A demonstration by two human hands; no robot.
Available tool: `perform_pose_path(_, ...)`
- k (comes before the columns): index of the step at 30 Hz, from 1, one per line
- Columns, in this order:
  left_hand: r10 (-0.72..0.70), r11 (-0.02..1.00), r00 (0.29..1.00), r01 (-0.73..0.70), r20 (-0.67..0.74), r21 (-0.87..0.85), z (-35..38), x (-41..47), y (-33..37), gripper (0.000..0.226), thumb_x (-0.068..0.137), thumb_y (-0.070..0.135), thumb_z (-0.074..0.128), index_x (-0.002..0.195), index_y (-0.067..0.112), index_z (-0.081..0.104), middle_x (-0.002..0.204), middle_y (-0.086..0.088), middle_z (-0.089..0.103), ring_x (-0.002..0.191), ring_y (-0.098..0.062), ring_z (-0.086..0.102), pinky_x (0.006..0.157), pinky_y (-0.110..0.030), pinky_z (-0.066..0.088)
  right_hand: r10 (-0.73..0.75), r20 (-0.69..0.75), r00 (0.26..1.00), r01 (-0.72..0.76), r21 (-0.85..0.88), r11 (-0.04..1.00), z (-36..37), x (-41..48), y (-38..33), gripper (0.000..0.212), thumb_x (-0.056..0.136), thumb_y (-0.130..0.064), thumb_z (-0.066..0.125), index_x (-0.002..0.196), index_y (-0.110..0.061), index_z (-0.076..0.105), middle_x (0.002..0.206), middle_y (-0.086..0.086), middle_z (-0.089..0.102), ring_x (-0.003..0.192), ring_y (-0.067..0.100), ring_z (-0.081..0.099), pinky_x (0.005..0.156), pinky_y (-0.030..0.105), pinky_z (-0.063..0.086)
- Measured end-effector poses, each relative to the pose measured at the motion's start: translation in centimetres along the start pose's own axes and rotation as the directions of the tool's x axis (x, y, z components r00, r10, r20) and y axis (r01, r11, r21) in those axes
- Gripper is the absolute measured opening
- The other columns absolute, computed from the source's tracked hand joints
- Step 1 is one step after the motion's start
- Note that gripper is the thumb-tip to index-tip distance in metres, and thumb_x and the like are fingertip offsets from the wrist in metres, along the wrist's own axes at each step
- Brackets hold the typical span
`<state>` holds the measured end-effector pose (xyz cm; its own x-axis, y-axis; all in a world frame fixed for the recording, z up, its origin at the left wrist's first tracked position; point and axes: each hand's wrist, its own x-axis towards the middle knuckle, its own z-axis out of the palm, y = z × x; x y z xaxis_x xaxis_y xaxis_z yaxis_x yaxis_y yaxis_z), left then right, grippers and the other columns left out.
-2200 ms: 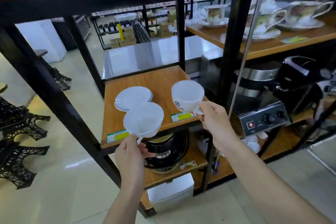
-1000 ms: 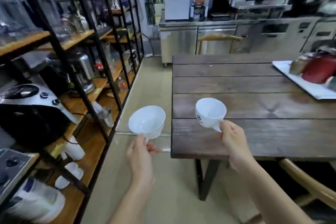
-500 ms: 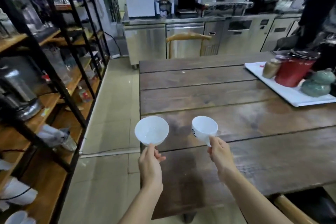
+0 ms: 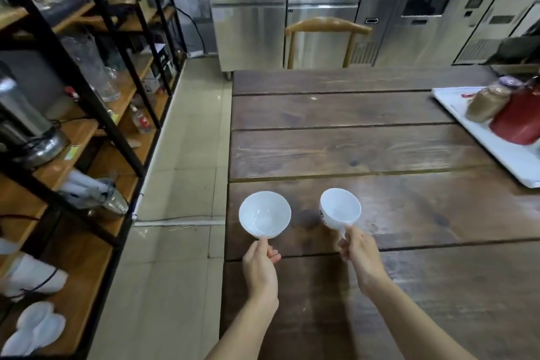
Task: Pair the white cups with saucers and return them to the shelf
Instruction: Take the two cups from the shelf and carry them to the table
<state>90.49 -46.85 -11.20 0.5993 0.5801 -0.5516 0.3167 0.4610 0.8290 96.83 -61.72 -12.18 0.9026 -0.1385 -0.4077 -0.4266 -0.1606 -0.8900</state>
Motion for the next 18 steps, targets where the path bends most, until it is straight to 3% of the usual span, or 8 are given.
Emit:
perform_pose_path(5, 0.003, 1.000, 1.000, -0.002, -0.010, 0.021, 0.8, 1.0, -0.4, 0.040, 0.098, 0.019, 0.045, 0.060, 0.006, 0.047, 0.069, -0.008, 0.052, 0.068, -0.018, 0.057, 0.088, -0.037, 0.046, -0.033, 0.056, 0.998, 0.035, -0.048, 0.998, -0.2, 0.9, 0.1, 0.029, 0.098, -0.017, 0.033, 0.077, -0.004, 0.048, 0.067, 0.012, 0.046, 0.059, 0.017, 0.041, 0.053, 0.027, 0.036)
perform_pose_path(12, 0.001, 0.997, 1.000, 0.000, -0.016, 0.076, 1.7, 0.9, -1.0, 0.037, 0.099, 0.021, 0.044, 0.066, 0.005, 0.049, 0.082, -0.013, 0.057, 0.083, -0.024, 0.061, 0.071, -0.027, 0.045, -0.023, 0.071, 0.997, 0.024, -0.019, 1.000, -0.7, 1.5, 0.9, 0.028, 0.098, -0.016, 0.036, 0.076, -0.003, 0.050, 0.069, 0.011, 0.049, 0.062, 0.018, 0.046, 0.056, 0.028, 0.040)
perform_pose_path(18, -0.011, 0.995, 0.999, 0.015, -0.038, 0.099, 2.0, 0.4, -1.0, 0.040, 0.099, 0.022, 0.043, 0.062, 0.007, 0.046, 0.078, -0.005, 0.060, 0.088, -0.022, 0.060, 0.084, -0.030, 0.034, -0.002, 0.084, 0.996, 0.000, 0.024, 1.000, -0.9, 1.6, 1.4, 0.030, 0.098, -0.018, 0.039, 0.072, -0.009, 0.051, 0.074, 0.012, 0.052, 0.066, 0.020, 0.050, 0.061, 0.030, 0.044)
